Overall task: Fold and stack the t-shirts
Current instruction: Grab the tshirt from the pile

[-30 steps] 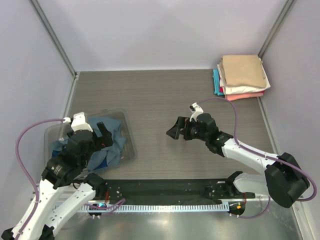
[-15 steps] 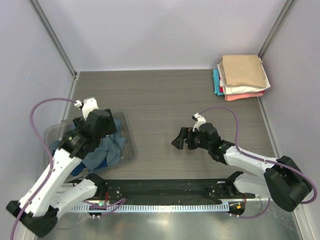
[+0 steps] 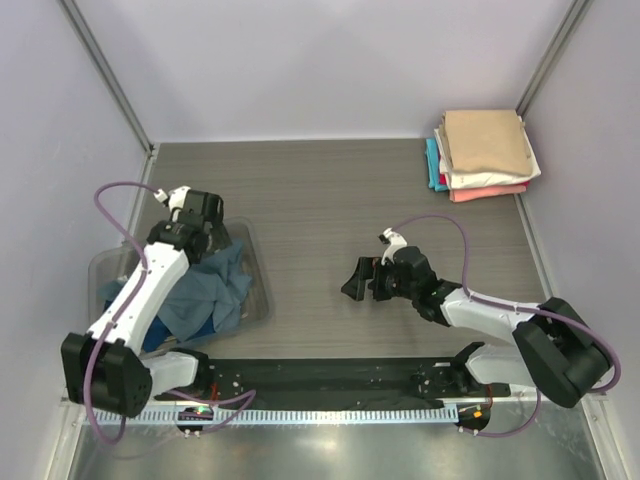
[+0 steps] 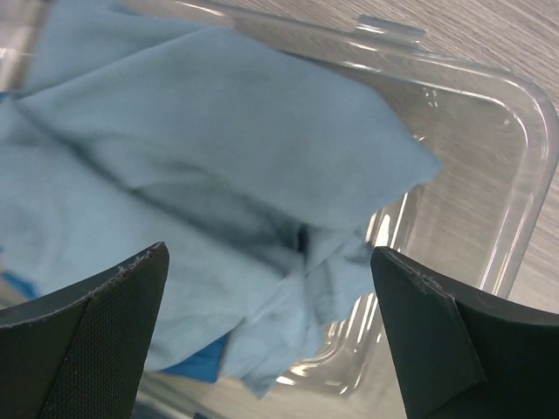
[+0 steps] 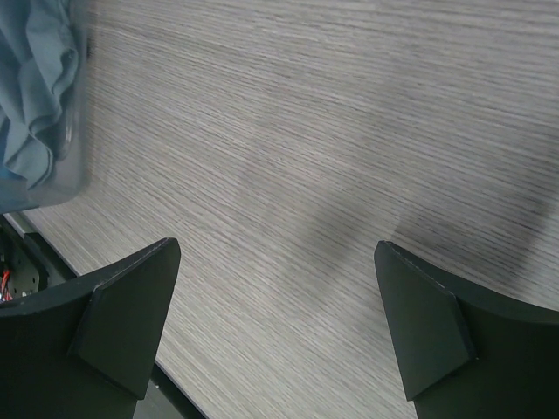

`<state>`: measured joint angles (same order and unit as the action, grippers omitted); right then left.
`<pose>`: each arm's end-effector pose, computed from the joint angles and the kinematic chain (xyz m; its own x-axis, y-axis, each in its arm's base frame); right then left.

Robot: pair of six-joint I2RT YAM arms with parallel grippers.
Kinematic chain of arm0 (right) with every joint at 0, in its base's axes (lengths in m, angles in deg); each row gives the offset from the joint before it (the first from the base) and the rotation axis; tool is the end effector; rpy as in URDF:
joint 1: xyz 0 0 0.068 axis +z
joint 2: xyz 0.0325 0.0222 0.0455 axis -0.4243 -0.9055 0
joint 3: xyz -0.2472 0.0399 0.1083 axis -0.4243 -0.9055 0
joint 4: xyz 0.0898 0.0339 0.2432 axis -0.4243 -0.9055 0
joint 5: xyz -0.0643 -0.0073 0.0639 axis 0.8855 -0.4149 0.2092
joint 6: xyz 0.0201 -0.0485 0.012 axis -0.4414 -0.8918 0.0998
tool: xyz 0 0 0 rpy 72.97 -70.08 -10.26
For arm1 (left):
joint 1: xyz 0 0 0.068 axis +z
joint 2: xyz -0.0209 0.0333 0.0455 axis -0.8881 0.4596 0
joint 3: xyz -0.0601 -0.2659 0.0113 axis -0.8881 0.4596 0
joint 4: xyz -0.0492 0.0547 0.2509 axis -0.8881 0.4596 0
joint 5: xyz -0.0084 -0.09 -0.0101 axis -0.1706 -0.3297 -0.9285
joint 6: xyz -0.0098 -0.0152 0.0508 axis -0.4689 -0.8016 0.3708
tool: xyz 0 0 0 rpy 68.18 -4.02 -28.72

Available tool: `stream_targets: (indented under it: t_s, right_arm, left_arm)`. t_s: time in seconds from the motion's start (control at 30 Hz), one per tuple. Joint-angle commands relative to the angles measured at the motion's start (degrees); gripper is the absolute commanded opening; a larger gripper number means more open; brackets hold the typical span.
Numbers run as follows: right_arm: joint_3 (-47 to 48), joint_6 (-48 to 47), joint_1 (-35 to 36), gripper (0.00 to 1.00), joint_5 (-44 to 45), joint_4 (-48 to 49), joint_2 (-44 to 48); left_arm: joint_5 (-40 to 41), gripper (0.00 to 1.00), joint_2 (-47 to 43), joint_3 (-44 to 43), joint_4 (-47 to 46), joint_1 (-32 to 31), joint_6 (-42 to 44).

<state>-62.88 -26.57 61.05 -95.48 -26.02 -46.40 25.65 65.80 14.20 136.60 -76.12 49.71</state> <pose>0.1829 0.1413 0.1595 -0.7529 0.0992 -0.6506 -0.3634 0.7615 0.5367 0.2266 -0.0369 0.2870 -0.6384 -0.3921 -0.6624 -0.5289 0.8486 0.0074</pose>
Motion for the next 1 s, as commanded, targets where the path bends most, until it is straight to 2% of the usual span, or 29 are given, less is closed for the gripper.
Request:
stream_targets:
  t_s: [0.0, 0.37, 0.47, 0.57, 0.6, 0.67, 0.83, 0.97]
  right_arm:
    - [2.5, -1.2, 0.2, 1.0, -1.2, 3.0, -1.5]
    - [2.7, -1.2, -0.6, 1.0, -3.3, 4.0, -3.2]
    - [3.0, -1.2, -0.9, 1.0, -4.0, 4.0, -4.1]
    - [3.1, -1.2, -1.3, 1.0, -4.8, 4.2, -4.6]
    - [3.1, -1.2, -1.5, 1.0, -5.3, 4.2, -4.7]
    - [3.1, -1.2, -1.7, 1.0, -5.4, 4.4, -4.9]
    - [2.9, -0.7, -2.3, 1.0, -5.8, 4.7, -5.1]
    - [2.1, -0.1, -2.5, 1.0, -5.4, 5.5, -3.8]
  left_arm:
    - [-2.8, 0.97, 3.3, 1.2, -7.6, 0.6, -0.5]
    - [-1.3, 0.88, 11.6, 2.6, -14.2, 2.0, -3.3]
    - [-1.1, 0.73, 12.7, 3.9, -16.7, 2.0, -4.1]
    - [0.0, 0.52, 15.1, 3.8, -17.5, 2.0, -4.6]
    - [0.2, 0.29, 16.5, 3.1, -17.4, 2.0, -4.7]
    - [0.3, 0.0, 16.9, 1.7, -15.8, 2.0, -5.9]
    - [-0.1, 0.0, 11.1, -8.5, -10.9, -0.4, -5.2]
    - [-4.7, 0.0, 10.1, -31.2, -7.2, -4.7, -1.3]
